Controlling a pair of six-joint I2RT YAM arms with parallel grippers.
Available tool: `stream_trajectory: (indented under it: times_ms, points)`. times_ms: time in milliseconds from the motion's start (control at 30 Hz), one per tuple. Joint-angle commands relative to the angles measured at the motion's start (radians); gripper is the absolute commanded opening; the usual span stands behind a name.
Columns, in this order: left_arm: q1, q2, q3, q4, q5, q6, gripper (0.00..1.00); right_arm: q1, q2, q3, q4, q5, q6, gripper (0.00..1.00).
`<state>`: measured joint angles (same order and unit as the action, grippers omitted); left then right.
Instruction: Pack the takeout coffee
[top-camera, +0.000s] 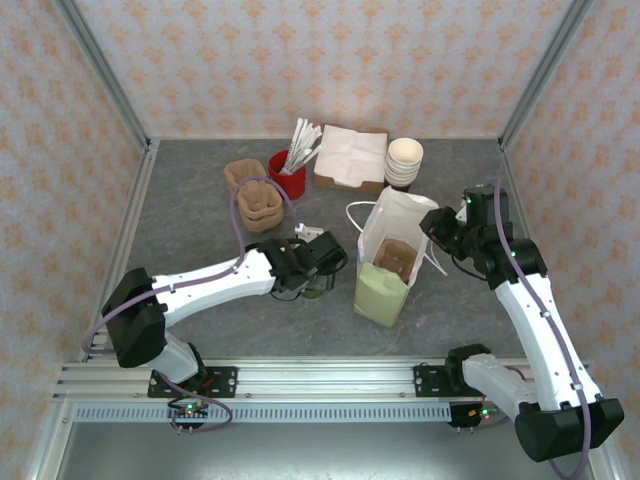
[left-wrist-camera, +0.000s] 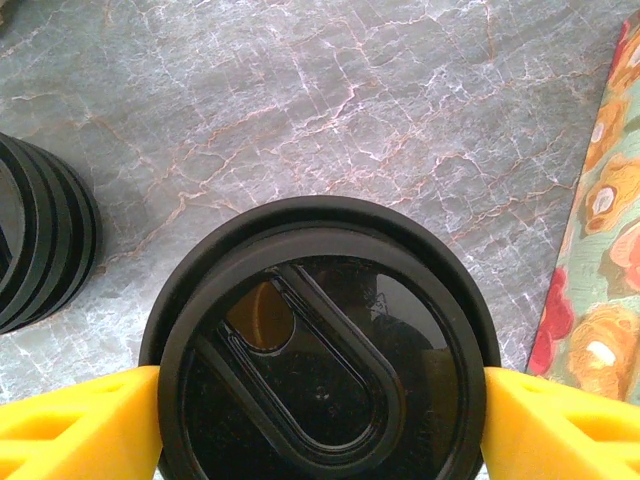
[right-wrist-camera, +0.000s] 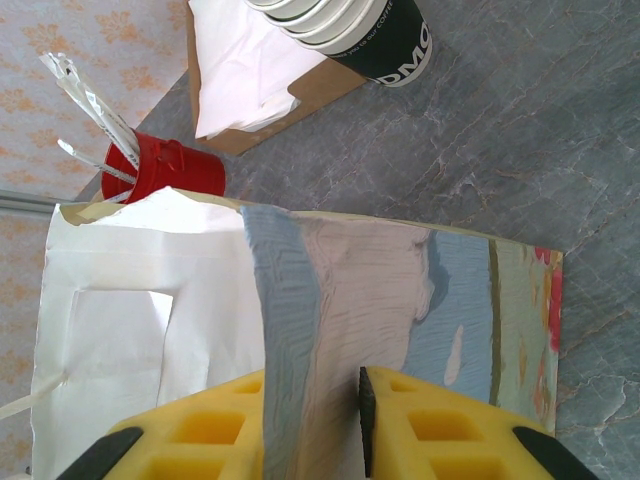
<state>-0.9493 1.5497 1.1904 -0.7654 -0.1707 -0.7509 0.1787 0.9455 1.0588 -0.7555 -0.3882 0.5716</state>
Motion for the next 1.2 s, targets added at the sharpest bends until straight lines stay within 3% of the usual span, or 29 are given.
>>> stream_trajectory:
  times_ms: [0, 767, 967, 1167]
  points:
    - [-0.005, 0.035, 0.019, -0.008, 0.006, 0.005, 0.77, 0.005, -0.005, 0.009, -0.014, 0.025, -0.012, 0.26]
    - [-0.022, 0.063, 0.015, -0.046, 0.055, 0.011, 0.84, 0.005, -0.007, 0.013, -0.031, 0.033, -0.014, 0.27]
    - [-0.023, 0.073, 0.011, -0.055, 0.060, 0.018, 0.81, 0.005, -0.010, 0.012, -0.032, 0.034, -0.012, 0.27]
    - [-0.026, 0.083, 0.010, -0.063, 0.073, 0.027, 0.72, 0.005, -0.011, 0.012, -0.039, 0.034, -0.011, 0.27]
